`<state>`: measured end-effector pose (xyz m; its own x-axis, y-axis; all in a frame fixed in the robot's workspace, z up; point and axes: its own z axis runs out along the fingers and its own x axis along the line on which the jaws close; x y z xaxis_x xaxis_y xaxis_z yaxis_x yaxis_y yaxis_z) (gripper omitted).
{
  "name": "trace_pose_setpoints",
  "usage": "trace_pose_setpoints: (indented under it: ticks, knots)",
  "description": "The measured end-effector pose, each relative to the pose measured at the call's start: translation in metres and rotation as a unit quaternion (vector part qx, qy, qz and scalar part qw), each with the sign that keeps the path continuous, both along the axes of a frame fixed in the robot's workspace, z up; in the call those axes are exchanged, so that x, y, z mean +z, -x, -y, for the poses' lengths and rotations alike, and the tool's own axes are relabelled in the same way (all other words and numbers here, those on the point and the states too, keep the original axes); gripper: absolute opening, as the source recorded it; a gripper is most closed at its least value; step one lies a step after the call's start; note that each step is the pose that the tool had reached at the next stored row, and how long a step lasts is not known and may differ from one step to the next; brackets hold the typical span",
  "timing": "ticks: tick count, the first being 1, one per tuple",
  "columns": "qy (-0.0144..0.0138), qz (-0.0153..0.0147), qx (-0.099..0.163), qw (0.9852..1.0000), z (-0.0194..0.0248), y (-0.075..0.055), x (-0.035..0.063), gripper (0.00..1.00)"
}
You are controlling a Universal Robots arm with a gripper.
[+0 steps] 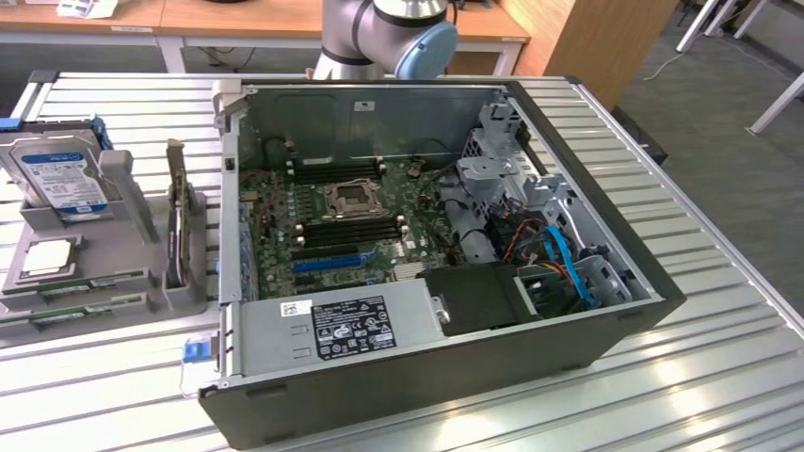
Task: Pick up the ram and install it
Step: 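Pick up the ram and move it above insertion slot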
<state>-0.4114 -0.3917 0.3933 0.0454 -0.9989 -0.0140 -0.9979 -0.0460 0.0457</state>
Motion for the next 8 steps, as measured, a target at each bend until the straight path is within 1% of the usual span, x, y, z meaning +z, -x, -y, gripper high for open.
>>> trace_pose_setpoints:
  ticks: [1,2,3,4,5,6,8]
  knots:
    - [0.0000,0.0000,0.000,1.0000,0.0000,0.0000,0.0000,0.11]
    - [0.0000,0.0000,0.000,1.0000,0.0000,0.0000,0.0000,0.16]
    - [0.0000,0.0000,0.000,1.0000,0.0000,0.0000,0.0000,0.16]
    - [0.0000,0.0000,0.000,1.0000,0.0000,0.0000,0.0000,0.23]
    - [0.0000,0.0000,0.000,1.0000,0.0000,0.0000,0.0000,0.23]
    - [0.0000,0.0000,0.000,1.0000,0.0000,0.0000,0.0000,0.29]
    - [0.0000,0.0000,0.000,1.0000,0.0000,0.0000,0.0000,0.29]
